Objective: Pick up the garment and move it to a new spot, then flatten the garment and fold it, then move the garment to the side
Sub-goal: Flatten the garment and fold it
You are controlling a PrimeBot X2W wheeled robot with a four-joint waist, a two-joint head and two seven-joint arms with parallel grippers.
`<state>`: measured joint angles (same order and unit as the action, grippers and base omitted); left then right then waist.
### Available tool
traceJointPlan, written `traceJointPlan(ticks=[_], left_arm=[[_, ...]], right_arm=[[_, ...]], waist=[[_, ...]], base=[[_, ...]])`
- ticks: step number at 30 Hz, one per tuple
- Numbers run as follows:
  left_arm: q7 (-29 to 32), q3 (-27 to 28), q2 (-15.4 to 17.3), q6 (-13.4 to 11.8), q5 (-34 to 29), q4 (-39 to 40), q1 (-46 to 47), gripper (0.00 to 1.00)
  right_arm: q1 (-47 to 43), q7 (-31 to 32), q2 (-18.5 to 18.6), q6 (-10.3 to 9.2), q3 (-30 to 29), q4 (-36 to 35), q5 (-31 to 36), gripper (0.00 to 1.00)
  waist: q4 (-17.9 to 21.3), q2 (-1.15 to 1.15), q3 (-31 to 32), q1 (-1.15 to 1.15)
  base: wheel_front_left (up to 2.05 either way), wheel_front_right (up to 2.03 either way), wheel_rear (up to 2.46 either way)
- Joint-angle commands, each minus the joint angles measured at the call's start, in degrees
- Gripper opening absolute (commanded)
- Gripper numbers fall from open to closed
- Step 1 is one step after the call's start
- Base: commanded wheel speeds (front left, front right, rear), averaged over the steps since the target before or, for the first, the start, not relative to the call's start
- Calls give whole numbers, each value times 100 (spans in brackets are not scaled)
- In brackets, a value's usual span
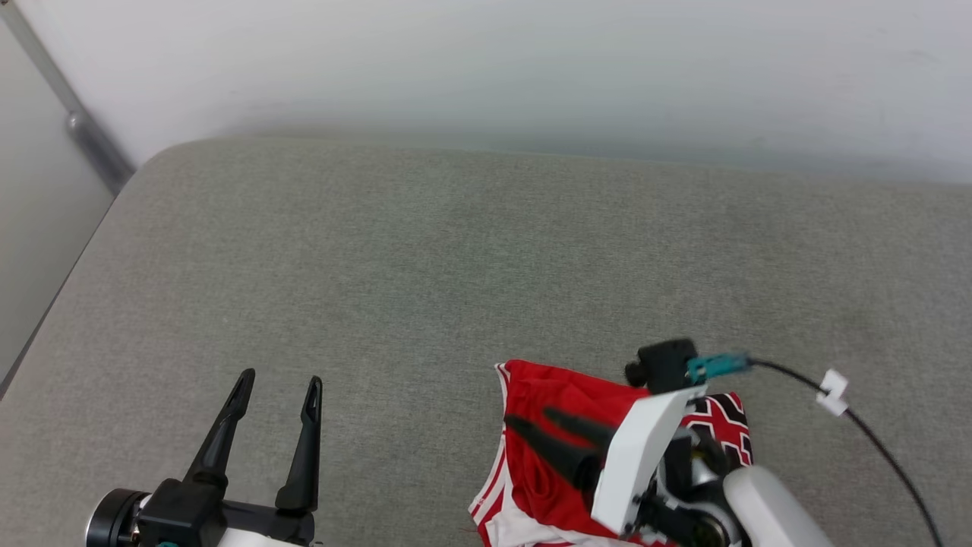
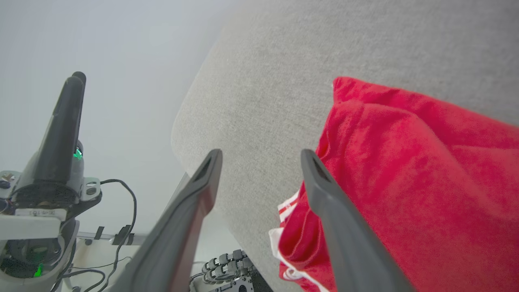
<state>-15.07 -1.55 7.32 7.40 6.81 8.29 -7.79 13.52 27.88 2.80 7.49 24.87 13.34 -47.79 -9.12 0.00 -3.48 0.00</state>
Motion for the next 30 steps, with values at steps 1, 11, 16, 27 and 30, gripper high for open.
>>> traceJointPlan(ticks=[1, 11, 16, 27, 30], left_arm=[[-12, 6, -5, 2, 11, 16, 51, 100], [-12, 77, -46, 2, 3, 23, 109, 100], [-12, 133, -95, 2, 31, 18, 107, 100], [-12, 166, -195, 3, 89, 52, 211, 100], [-12, 139, -203, 3, 88, 61, 219, 100]], right_arm=[[178, -103, 13, 0, -128, -89, 288, 100], [653, -1045, 814, -1, -977, -625, 2977, 100], [583, -1695, 1136, -1, -1445, -736, 3632, 100], [-605, -3407, 1146, -1, -2684, -1447, 4348, 100], [-974, -3760, 911, -1, -2836, -1702, 4447, 100]], waist=[[60, 0, 6, 0], [405, 0, 11, 0], [520, 0, 21, 0], [664, 0, -74, 0], [667, 0, -94, 0]], base=[[0, 0, 0], [0, 0, 0], [0, 0, 0], [0, 0, 0], [0, 0, 0]])
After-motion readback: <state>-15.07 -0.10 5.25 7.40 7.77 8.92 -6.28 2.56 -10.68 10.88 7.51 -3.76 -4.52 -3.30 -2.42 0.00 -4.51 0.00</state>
